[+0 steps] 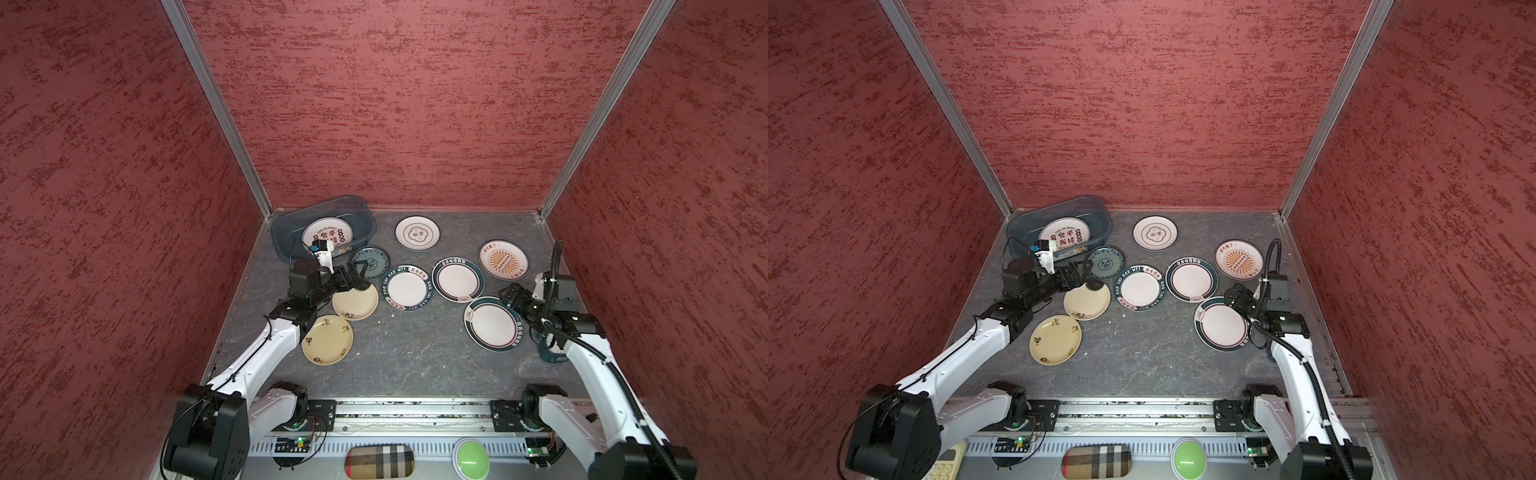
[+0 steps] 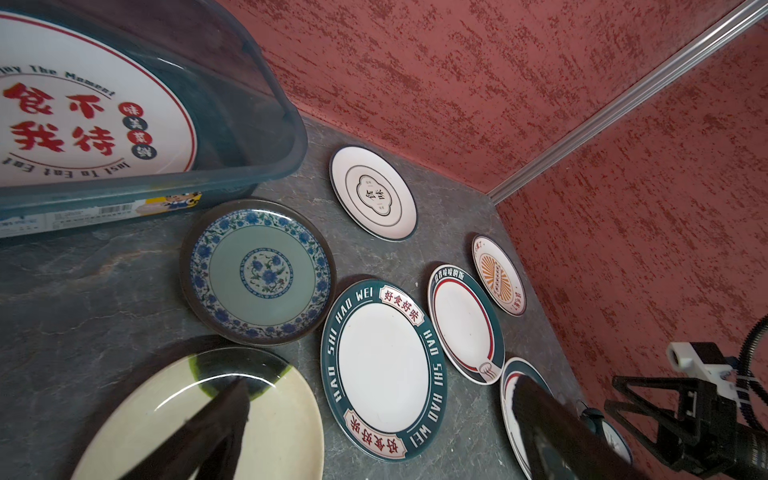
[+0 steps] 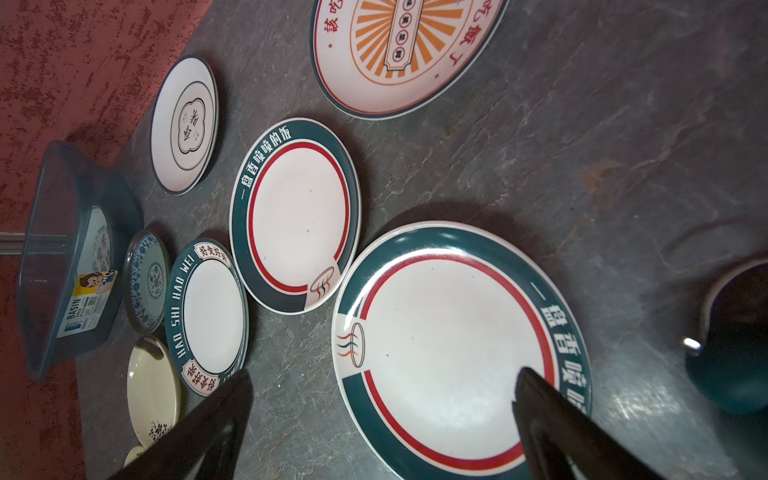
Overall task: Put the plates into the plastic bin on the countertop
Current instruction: 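Position the right gripper at the green-rimmed plate nearest it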
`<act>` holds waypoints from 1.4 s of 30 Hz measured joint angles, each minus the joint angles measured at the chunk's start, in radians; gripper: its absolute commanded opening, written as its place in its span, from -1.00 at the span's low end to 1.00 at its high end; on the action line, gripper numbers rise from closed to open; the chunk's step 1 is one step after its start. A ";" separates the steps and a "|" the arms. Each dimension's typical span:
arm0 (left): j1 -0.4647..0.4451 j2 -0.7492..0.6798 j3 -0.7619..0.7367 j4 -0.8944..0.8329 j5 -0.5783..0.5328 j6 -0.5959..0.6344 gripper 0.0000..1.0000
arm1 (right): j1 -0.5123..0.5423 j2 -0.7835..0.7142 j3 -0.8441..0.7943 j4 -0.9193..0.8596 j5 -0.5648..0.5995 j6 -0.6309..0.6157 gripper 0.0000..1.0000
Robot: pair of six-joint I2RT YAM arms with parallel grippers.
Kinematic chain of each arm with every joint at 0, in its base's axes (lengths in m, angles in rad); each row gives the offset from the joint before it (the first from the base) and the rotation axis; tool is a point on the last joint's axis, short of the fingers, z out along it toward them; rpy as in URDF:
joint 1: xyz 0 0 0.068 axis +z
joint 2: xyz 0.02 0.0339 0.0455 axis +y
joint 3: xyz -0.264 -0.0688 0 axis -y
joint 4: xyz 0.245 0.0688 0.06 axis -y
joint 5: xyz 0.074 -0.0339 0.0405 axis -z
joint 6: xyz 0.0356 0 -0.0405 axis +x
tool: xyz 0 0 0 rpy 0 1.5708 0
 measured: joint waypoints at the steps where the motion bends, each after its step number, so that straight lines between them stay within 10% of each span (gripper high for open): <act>1: 0.000 0.005 0.000 0.000 0.015 -0.001 0.99 | -0.004 0.001 -0.004 0.000 -0.002 0.000 0.98; 42: 0.001 0.057 -0.021 0.100 0.142 -0.039 0.99 | -0.049 0.097 -0.187 0.056 0.124 0.127 0.98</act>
